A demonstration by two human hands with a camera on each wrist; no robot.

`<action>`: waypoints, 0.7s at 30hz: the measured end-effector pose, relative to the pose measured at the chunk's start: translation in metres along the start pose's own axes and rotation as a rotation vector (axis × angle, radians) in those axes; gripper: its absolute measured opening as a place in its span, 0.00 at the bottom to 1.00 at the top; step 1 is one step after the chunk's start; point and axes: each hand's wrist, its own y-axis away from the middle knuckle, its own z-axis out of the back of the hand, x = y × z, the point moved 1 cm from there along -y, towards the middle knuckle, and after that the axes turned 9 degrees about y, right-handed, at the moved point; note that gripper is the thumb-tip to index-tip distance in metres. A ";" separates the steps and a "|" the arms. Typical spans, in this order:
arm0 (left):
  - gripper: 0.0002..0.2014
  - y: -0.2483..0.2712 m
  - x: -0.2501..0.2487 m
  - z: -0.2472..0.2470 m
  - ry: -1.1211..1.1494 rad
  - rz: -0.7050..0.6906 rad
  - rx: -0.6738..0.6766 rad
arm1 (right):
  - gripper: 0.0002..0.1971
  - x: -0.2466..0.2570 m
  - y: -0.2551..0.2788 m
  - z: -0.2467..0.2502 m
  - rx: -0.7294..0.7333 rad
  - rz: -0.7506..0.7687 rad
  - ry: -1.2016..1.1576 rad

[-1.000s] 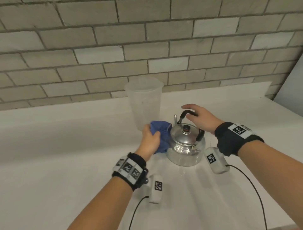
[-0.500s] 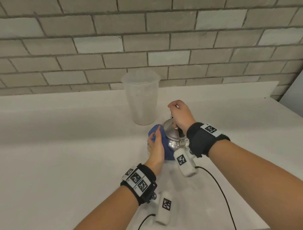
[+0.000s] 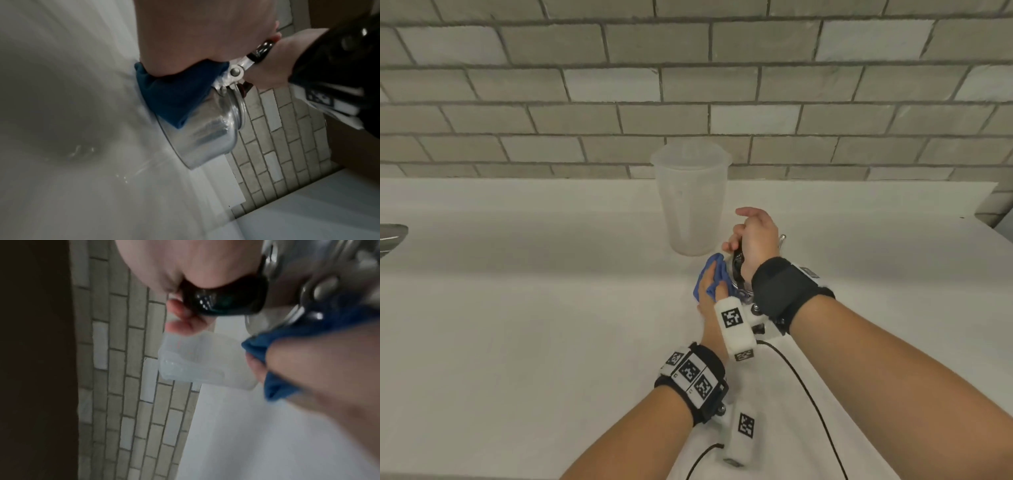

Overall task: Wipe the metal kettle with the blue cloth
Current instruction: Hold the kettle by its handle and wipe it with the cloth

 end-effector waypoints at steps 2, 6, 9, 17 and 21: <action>0.28 -0.002 0.000 -0.001 -0.025 -0.036 0.014 | 0.13 0.009 0.002 0.011 0.119 0.014 0.253; 0.27 0.000 -0.007 -0.003 -0.074 -0.082 0.033 | 0.17 0.033 0.012 0.044 0.346 0.580 1.645; 0.29 0.004 -0.013 -0.004 -0.104 -0.082 0.069 | 0.21 0.051 0.005 0.062 0.454 0.823 1.953; 0.29 -0.003 -0.019 -0.004 -0.117 -0.121 0.027 | 0.26 0.055 -0.025 0.060 0.894 0.898 1.814; 0.21 -0.006 -0.015 0.002 -0.092 -0.068 0.013 | 0.30 0.046 -0.027 0.058 0.809 0.875 1.774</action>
